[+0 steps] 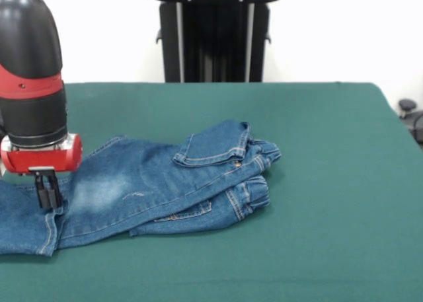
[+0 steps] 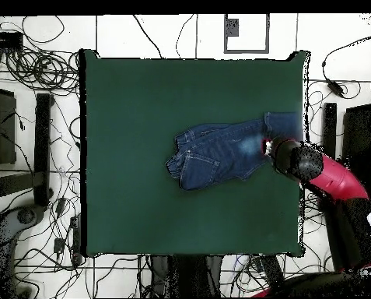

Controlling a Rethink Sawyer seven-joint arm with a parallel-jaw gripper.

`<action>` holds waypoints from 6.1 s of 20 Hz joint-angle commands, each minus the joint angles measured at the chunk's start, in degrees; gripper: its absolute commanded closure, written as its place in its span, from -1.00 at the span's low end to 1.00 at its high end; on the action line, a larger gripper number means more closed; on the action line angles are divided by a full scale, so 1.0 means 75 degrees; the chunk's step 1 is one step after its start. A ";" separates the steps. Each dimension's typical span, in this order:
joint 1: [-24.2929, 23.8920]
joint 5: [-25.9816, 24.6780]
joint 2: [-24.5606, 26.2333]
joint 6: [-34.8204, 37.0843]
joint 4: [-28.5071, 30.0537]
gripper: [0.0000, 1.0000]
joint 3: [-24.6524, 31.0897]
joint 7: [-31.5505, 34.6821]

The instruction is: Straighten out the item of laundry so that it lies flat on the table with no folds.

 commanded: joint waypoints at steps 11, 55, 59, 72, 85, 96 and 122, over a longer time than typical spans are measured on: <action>0.0340 -0.0348 -0.0032 0.0294 0.0159 1.00 0.0699 0.0178; -0.0506 -0.0611 -0.0206 0.2535 -0.0887 1.00 0.1374 -0.1318; -0.0458 -0.0649 -0.0227 0.2210 -0.0713 1.00 0.1333 -0.1077; 0.0197 -0.0620 -0.0864 0.1817 -0.0017 1.00 0.0886 0.0260; 0.0818 -0.0411 -0.1290 0.2123 0.0076 1.00 0.0453 0.0941; 0.1128 -0.0363 -0.0623 0.1632 -0.0345 1.00 0.0451 0.1187; 0.0884 -0.0297 -0.0504 0.1022 -0.0164 -1.00 0.0826 0.0959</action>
